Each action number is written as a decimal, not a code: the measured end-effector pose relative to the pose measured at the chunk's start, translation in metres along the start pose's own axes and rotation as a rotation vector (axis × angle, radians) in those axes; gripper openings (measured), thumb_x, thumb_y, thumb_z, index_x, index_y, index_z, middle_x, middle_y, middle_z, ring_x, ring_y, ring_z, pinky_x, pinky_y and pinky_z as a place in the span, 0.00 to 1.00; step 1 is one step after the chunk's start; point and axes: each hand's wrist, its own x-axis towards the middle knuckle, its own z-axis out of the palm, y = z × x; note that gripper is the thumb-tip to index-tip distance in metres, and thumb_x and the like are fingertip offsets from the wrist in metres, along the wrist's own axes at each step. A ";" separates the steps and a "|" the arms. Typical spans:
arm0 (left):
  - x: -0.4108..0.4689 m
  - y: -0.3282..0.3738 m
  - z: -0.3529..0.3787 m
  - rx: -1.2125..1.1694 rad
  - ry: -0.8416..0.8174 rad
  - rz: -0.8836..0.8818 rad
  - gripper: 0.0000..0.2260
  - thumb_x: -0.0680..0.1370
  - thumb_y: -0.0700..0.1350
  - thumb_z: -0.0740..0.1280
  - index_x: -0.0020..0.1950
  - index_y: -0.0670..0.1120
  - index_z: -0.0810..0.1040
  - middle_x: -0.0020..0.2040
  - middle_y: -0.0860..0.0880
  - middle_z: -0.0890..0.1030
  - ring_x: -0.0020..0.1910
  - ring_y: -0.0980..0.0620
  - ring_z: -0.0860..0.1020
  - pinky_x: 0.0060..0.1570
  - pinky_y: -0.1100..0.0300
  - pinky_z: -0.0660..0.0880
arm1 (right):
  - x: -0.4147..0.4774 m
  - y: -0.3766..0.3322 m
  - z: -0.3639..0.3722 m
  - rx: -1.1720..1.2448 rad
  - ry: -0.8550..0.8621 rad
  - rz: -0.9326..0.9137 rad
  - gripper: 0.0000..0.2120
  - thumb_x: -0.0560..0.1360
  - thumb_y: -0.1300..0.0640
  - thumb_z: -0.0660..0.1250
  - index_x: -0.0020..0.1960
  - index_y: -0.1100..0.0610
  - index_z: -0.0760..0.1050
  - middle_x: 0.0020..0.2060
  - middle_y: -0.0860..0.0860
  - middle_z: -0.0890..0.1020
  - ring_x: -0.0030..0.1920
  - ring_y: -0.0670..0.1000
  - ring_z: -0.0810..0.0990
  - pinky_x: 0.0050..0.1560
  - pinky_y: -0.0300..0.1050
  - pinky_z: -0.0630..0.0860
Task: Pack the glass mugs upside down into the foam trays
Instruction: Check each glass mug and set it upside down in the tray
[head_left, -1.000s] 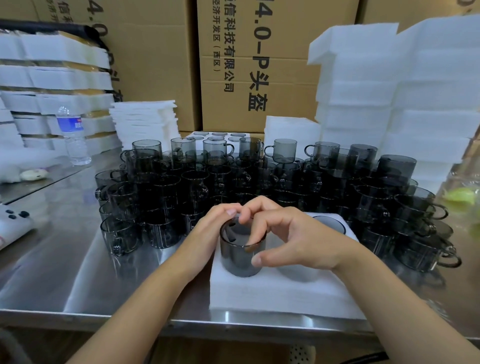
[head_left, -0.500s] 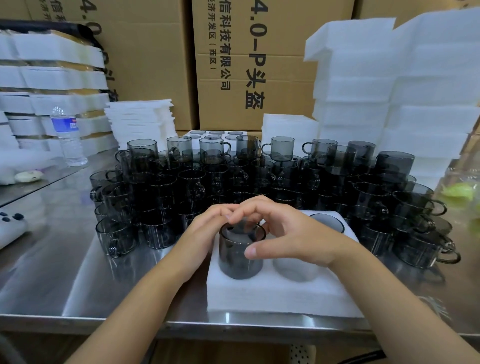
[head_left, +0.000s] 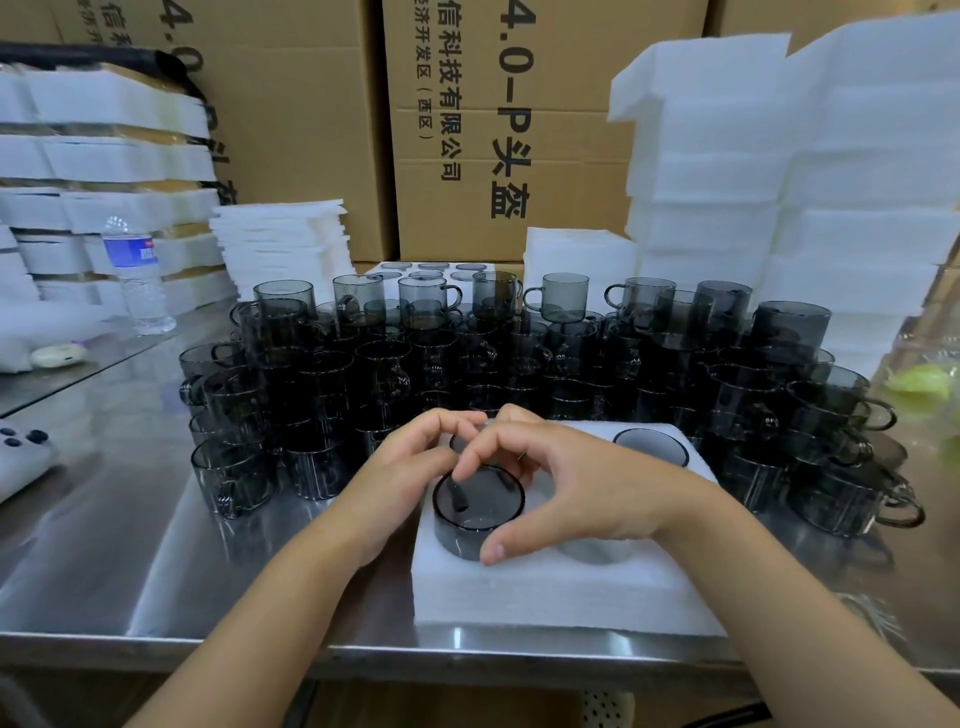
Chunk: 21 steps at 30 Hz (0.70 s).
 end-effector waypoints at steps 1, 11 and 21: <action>0.001 -0.001 0.000 -0.013 -0.005 -0.004 0.09 0.65 0.44 0.67 0.44 0.46 0.81 0.60 0.49 0.80 0.60 0.48 0.78 0.57 0.53 0.74 | 0.000 0.000 0.001 0.003 0.013 0.002 0.19 0.66 0.52 0.78 0.53 0.41 0.75 0.50 0.46 0.70 0.50 0.42 0.72 0.51 0.33 0.71; -0.003 0.001 -0.003 0.018 -0.050 0.032 0.10 0.64 0.44 0.73 0.45 0.50 0.81 0.61 0.51 0.80 0.60 0.54 0.78 0.53 0.60 0.76 | 0.002 0.004 0.004 -0.103 0.027 -0.002 0.19 0.66 0.47 0.77 0.55 0.40 0.75 0.48 0.32 0.70 0.50 0.35 0.71 0.50 0.27 0.67; -0.003 -0.001 -0.009 0.036 -0.077 0.040 0.21 0.73 0.26 0.65 0.42 0.54 0.81 0.62 0.58 0.79 0.60 0.62 0.76 0.50 0.69 0.75 | -0.006 0.011 0.009 -0.274 0.111 -0.026 0.23 0.67 0.39 0.72 0.61 0.40 0.76 0.52 0.35 0.75 0.57 0.36 0.69 0.60 0.36 0.66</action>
